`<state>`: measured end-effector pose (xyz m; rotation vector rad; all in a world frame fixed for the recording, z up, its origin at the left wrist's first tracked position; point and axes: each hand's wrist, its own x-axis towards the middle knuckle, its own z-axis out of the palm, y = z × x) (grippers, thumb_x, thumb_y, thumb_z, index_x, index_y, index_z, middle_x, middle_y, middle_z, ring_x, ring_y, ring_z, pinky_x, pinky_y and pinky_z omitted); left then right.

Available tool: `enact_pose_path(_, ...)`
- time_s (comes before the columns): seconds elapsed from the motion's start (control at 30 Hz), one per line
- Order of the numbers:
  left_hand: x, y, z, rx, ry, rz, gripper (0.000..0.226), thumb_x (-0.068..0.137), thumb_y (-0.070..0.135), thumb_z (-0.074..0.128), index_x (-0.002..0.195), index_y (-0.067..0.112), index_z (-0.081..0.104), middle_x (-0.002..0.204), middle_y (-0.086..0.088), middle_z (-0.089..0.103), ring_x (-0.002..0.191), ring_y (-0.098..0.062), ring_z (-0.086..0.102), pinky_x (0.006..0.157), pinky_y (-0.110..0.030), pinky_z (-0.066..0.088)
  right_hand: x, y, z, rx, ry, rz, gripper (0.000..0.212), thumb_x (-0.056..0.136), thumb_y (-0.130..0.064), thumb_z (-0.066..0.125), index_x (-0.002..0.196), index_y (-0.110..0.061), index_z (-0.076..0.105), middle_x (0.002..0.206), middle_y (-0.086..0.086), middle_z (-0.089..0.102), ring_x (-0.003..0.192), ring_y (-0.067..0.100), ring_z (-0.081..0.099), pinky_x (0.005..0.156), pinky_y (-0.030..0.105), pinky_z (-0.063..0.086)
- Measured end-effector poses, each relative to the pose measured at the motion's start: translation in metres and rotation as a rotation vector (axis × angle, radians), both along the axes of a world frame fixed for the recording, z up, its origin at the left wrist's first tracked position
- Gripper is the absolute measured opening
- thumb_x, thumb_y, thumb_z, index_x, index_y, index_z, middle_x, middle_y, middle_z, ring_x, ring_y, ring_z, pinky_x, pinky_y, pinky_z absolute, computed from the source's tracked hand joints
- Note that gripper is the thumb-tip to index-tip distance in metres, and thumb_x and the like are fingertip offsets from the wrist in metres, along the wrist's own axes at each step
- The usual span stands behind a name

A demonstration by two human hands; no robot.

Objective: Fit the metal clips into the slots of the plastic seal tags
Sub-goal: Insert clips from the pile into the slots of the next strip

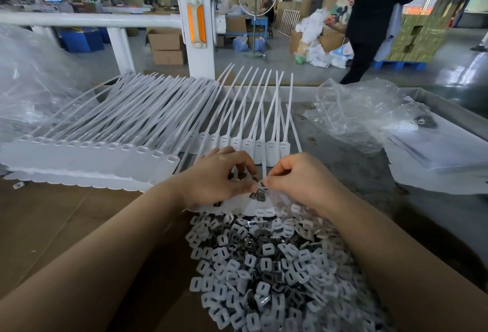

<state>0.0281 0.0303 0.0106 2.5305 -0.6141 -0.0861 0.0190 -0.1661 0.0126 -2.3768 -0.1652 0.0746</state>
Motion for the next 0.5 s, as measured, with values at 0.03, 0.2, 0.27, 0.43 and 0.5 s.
enact_pose_path(0.03,0.0000,0.0000,0.0003,0.003,0.002,-0.002,0.025,0.087,0.047,0.067,0.110,0.039,0.060,0.107,0.008,0.052,0.101,-0.011,0.047,0.101,-0.041,0.042,0.0002,-0.0004,-0.0007,0.003,-0.007,0.000,0.008,0.083,-0.025,0.076,0.077,-0.025,0.070,0.058,-0.011,0.066,0.032,-0.003,0.041,0.040,0.016,0.033)
enact_pose_path(0.2,0.0006,0.0008,0.0011,0.005,0.008,-0.010,0.024,0.087,0.049,0.065,0.108,0.041,0.059,0.108,0.008,0.052,0.099,-0.009,0.047,0.101,-0.041,0.042,0.0005,-0.0041,-0.0008,0.022,-0.034,0.009,0.012,0.084,-0.025,0.076,0.076,-0.031,0.070,0.061,-0.011,0.062,0.035,0.000,0.040,0.039,0.014,0.034)
enact_pose_path(0.27,0.0007,0.0012,0.0004,-0.001,0.012,-0.011,0.023,0.087,0.049,0.066,0.108,0.041,0.059,0.108,0.009,0.052,0.099,-0.008,0.048,0.101,-0.041,0.042,0.0010,-0.0049,0.0005,0.016,-0.023,0.024,0.016,0.087,-0.022,0.073,0.075,-0.033,0.072,0.053,-0.015,0.062,0.033,0.002,0.034,0.034,0.014,0.031)
enact_pose_path(0.43,0.0023,0.0026,-0.0001,-0.024,0.046,-0.018,0.021,0.087,0.048,0.067,0.107,0.042,0.060,0.109,0.010,0.051,0.098,-0.006,0.049,0.097,-0.036,0.044,0.0000,-0.0048,0.0049,-0.029,-0.020,0.033,0.022,0.088,-0.020,0.068,0.077,-0.037,0.074,0.071,-0.012,0.070,0.051,0.010,0.056,0.047,0.021,0.045)
enact_pose_path(0.5,0.0032,0.0045,0.0007,-0.062,0.089,-0.026,0.020,0.088,0.043,0.067,0.107,0.042,0.061,0.108,0.010,0.051,0.096,-0.004,0.050,0.089,-0.028,0.044,-0.0008,-0.0046,0.0065,0.004,-0.034,0.055,0.018,0.087,-0.023,0.070,0.077,-0.038,0.074,0.078,-0.014,0.071,0.067,0.019,0.067,0.061,0.027,0.055)
